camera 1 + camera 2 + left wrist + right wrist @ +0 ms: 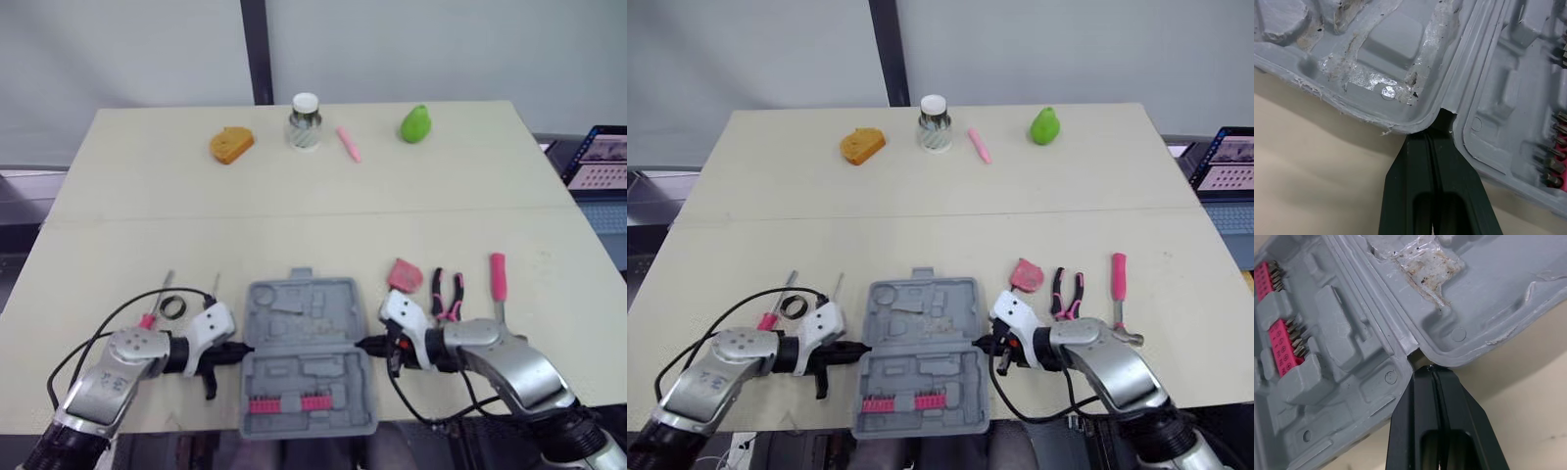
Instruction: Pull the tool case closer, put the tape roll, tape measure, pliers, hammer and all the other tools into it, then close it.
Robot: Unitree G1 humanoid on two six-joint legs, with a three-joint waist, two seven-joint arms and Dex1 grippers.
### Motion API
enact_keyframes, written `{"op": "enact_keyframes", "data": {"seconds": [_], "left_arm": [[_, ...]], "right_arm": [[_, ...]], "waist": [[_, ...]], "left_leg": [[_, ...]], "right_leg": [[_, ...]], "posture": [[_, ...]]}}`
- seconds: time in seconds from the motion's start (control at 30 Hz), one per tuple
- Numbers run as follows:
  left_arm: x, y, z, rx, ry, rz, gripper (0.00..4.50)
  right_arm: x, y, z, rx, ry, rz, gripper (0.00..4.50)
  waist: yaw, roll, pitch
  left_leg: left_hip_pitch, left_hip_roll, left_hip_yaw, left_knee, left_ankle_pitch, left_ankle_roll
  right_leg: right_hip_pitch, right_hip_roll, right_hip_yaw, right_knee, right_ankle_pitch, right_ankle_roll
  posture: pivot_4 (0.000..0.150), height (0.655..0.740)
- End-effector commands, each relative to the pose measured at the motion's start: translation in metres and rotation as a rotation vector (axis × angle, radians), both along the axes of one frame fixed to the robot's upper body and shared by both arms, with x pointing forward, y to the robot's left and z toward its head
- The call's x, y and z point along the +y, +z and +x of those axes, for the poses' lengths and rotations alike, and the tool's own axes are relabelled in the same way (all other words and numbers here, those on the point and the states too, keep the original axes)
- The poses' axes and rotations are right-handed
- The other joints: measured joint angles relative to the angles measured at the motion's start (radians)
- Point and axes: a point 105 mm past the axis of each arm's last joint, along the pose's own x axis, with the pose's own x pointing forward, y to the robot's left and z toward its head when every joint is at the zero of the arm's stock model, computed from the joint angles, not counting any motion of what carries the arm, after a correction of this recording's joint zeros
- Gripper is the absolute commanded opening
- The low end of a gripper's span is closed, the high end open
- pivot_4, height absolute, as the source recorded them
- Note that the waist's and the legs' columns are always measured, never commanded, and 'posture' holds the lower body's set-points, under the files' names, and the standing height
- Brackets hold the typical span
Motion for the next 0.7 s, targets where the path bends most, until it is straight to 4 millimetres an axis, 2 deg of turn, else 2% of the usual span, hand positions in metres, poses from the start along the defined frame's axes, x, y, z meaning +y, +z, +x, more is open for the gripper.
{"op": "enact_keyframes", "data": {"seconds": [0.03,0.4,0.7], "left_arm": [[-0.004,-0.001,-0.009,0.025,-0.022,-0.008,0.0],[-0.009,-0.001,-0.011,0.028,-0.023,-0.011,0.0],[-0.007,-0.004,-0.022,0.069,-0.037,0.007,0.0]], "right_arm": [[0.012,0.011,-0.011,-0.008,0.06,0.053,0.05],[0.014,0.009,-0.01,-0.004,0.046,0.055,0.05],[0.011,0.005,-0.017,0.024,0.056,0.05,0.05]], "waist": [[0.0,0.0,0.0],[0.0,0.0,0.0],[0.0,0.0,0.0]], "left_leg": [[0.0,0.0,0.0,0.0,0.0,0.0],[0.0,0.0,0.0,0.0,0.0,0.0],[0.0,0.0,0.0,0.0,0.0,0.0]], "right_leg": [[0.0,0.0,0.0,0.0,0.0,0.0],[0.0,0.0,0.0,0.0,0.0,0.0],[0.0,0.0,0.0,0.0,0.0,0.0]], "posture": [[0.15,0.74],[0.15,0.74],[0.15,0.74]]}}
